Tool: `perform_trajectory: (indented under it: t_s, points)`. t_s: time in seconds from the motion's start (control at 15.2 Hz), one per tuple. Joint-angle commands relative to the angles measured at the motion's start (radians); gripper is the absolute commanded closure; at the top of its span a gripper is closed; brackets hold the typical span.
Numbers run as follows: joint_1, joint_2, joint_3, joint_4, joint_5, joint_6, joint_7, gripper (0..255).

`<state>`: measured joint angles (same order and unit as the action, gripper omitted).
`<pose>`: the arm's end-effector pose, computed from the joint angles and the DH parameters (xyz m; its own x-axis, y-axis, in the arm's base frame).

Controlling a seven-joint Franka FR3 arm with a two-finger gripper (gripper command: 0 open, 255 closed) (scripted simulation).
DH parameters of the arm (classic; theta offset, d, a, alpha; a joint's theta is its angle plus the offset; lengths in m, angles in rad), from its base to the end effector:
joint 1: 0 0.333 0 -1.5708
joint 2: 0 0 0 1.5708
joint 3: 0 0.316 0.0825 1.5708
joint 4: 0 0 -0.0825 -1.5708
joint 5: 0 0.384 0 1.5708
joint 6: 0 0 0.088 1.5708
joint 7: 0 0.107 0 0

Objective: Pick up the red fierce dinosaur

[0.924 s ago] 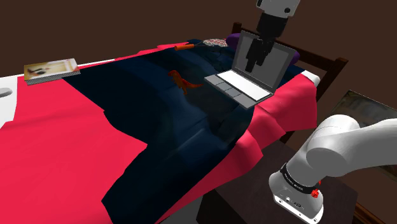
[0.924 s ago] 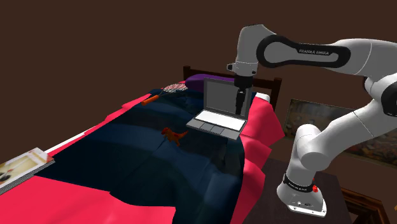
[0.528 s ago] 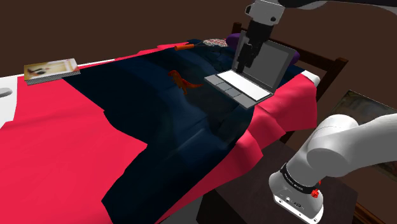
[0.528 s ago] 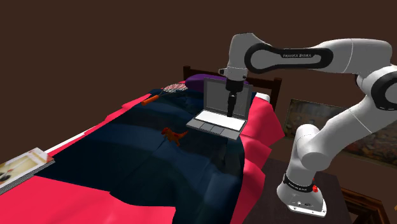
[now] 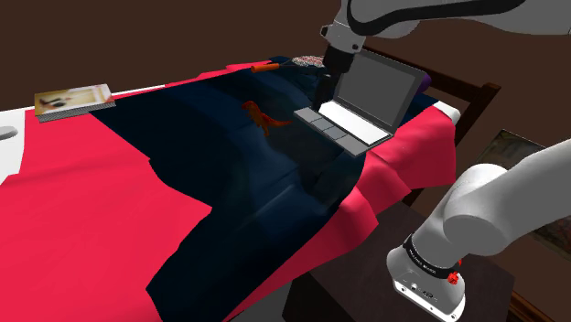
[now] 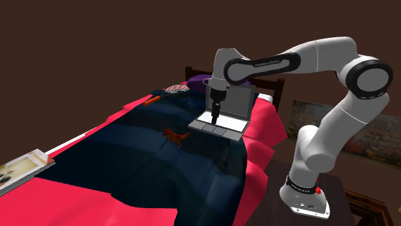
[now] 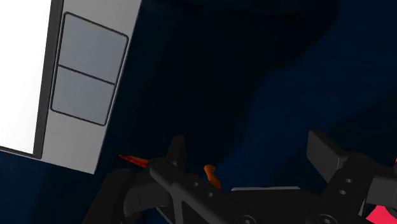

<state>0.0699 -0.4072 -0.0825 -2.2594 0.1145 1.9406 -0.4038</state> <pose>0.4399 -0.0012 0.5297 0.9300 0.3428 0.1325 0.3564 -0.9292 -0.0979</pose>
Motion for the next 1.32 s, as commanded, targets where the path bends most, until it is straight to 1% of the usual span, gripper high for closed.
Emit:
perform_trajectory:
  t_s: [0.0, 0.26, 0.53, 0.79, 1.06, 1.25]
  points:
    - [0.013, 0.065, -0.016, 0.024, 0.019, 0.051, -0.06, 0]
    - [0.036, 0.209, -0.042, 0.096, 0.072, 0.133, -0.179, 0]
    - [0.053, 0.357, -0.054, 0.194, 0.139, 0.19, -0.3, 0]
    - [0.057, 0.507, -0.049, 0.316, 0.208, 0.22, -0.414, 0]
    - [0.049, 0.657, -0.029, 0.462, 0.267, 0.227, -0.513, 0]
    - [0.048, 0.669, -0.025, 0.451, 0.274, 0.249, -0.523, 0]
